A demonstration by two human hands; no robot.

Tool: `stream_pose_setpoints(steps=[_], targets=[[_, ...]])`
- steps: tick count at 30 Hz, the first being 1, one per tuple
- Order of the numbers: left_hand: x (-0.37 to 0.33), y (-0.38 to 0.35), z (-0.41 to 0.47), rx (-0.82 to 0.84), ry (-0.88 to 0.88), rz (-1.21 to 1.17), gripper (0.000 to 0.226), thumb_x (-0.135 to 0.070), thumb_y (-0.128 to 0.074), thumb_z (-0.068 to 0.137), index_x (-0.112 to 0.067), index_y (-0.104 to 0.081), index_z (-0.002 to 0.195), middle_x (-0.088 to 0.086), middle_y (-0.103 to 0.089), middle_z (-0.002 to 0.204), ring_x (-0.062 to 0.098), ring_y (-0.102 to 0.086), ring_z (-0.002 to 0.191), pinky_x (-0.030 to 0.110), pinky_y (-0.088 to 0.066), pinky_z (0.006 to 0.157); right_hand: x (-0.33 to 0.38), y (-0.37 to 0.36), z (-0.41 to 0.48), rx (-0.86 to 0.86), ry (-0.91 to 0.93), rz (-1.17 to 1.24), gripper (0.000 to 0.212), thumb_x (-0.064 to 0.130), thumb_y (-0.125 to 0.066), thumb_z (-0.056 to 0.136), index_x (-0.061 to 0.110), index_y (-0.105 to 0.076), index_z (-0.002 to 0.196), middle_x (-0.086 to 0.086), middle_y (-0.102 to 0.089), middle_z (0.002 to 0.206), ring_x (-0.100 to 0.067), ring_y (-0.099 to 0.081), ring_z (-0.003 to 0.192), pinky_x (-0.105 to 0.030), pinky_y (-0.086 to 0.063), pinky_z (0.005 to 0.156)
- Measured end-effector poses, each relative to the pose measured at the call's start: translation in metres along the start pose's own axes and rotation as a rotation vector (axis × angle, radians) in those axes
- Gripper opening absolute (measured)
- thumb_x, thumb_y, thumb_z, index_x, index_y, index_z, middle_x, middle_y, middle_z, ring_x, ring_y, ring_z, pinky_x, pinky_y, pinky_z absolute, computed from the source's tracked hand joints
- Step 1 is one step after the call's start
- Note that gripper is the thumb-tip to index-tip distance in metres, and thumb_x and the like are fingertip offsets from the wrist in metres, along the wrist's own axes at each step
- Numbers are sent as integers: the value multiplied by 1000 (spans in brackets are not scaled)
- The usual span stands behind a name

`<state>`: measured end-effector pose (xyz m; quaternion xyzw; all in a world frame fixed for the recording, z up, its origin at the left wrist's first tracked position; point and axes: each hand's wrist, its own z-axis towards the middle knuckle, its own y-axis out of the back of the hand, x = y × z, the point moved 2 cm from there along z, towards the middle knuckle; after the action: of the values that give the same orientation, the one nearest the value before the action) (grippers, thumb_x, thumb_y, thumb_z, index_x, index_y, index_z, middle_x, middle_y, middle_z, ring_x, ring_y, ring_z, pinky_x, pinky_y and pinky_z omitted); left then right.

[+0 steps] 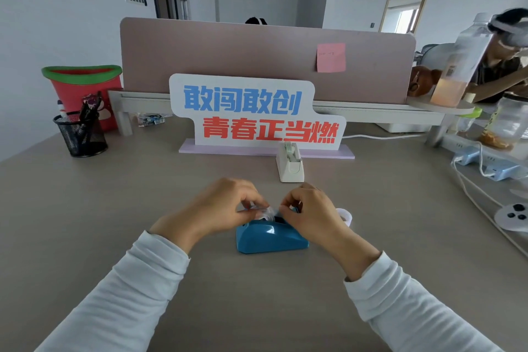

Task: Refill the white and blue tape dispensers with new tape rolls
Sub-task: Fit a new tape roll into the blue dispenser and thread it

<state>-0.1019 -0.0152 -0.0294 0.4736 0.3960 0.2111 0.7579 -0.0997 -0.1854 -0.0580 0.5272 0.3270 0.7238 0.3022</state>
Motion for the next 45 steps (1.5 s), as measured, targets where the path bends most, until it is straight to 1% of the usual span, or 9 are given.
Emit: stream_pose_setpoints(steps=[3,13,20,27,32,34,37,42,45], targets=[[-1,3,-1,-40,-31,49,21,-19,-66,80,-23,-69,100,-2,-69,96,8,-60,80,28,-51,75,2,-1,0,2,3,-1,9,26,-58,84,19,-62,78,2,-52,90,-14,-47,87,-24,-36,70],[1,-2,0,-14,-39,34,19,-23,-63,82,-23,-69,100,-2,-66,98,11,-59,86,36,-50,80,1,-2,-1,-2,14,-32,8,26,-59,84,22,-60,77,5,-49,86,-13,-47,85,-23,-37,70],[-4,-13,0,29,-49,69,25,-29,-59,85,-28,-62,109,-4,-59,121,12,-50,110,34,-44,92,-3,1,-1,2,-29,-6,9,25,-59,83,20,-61,76,3,-51,89,-11,-47,83,-18,-36,62],[0,-17,-2,74,-36,47,32,-30,-61,83,-33,-56,115,-8,-62,115,9,-54,102,36,-46,90,-5,6,-3,-24,-78,5,12,20,-55,84,10,-62,82,4,-47,96,-12,-49,80,-11,-31,55],[0,-20,-2,92,-32,54,36,-33,-60,84,-37,-53,119,-8,-59,114,9,-54,98,33,-47,87,-10,12,-2,38,-155,83,14,17,-54,85,7,-63,80,-2,-53,97,-12,-50,76,-18,-41,59],[1,-22,-2,90,-40,91,41,-36,-58,84,-39,-47,123,-8,-57,114,8,-53,97,27,-45,83,-15,12,-1,86,-222,120,18,19,-53,84,7,-66,82,-4,-63,92,-14,-56,77,-32,-50,72],[3,-22,-4,60,-25,80,53,-39,-62,80,-37,-40,129,-8,-58,116,9,-54,100,27,-44,86,-22,12,-1,96,-281,159,17,24,-54,82,14,-67,78,-5,-69,88,-20,-60,82,-45,-50,85],[4,-19,-5,18,6,-3,39,-37,-71,73,-31,-51,106,-9,-64,105,10,-59,91,33,-50,82,-28,15,1,133,-310,231,16,22,-55,80,11,-66,76,-12,-70,85,-25,-62,77,-47,-52,86],[4,-20,-5,-3,14,-36,44,-36,-73,70,-31,-51,107,-12,-63,105,8,-59,92,29,-49,83,-30,17,3,186,-350,362,14,13,-51,86,5,-63,80,-9,-64,79,-16,-57,71,-34,-54,78]])
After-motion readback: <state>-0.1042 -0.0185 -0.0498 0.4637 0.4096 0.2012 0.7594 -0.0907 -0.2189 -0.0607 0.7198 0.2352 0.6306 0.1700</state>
